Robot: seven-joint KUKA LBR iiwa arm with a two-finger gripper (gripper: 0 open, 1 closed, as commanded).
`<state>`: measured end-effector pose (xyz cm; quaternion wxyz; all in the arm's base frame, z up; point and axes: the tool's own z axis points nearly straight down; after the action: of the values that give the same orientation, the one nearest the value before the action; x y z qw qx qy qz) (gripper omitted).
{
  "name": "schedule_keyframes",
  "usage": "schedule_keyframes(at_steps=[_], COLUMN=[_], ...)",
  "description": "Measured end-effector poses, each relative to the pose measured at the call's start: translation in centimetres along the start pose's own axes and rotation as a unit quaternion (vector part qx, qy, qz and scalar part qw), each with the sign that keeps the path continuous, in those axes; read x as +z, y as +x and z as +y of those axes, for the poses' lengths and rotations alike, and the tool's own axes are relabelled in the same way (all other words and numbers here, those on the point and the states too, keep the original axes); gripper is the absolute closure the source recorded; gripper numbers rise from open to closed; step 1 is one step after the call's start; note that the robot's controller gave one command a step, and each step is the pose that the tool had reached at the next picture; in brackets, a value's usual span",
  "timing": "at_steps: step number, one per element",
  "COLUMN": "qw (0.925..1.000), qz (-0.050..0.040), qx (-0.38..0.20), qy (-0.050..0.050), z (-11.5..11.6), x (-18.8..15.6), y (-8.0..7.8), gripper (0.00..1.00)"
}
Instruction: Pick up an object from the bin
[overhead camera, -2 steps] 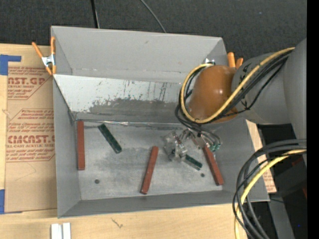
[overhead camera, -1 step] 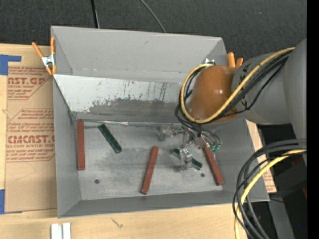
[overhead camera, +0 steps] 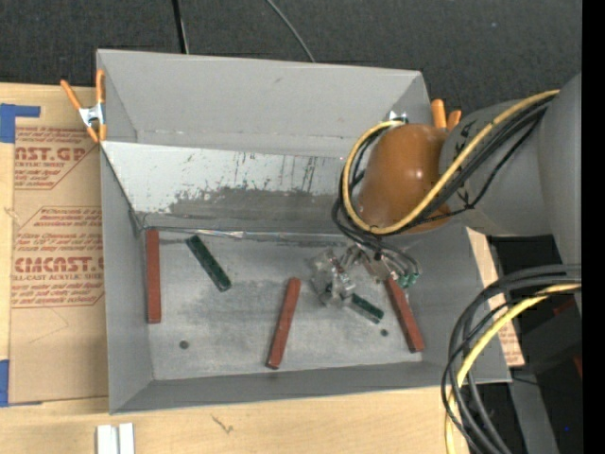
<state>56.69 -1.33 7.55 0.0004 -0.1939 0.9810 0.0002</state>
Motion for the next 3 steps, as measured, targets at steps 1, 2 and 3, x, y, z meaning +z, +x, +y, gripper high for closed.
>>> schedule_keyframes(at_steps=[1,2,3], qw=[1.0000,1.0000,0.9999], qz=[0.0000,0.0000,-0.0005], qx=[0.000,0.000,-0.015], qy=[0.000,0.000,0.000], z=[0.0,0.0,-6.7], x=[0.0,0.0,0.5], y=[0.0,0.0,4.2], gripper=[0.00,0.00,1.00])
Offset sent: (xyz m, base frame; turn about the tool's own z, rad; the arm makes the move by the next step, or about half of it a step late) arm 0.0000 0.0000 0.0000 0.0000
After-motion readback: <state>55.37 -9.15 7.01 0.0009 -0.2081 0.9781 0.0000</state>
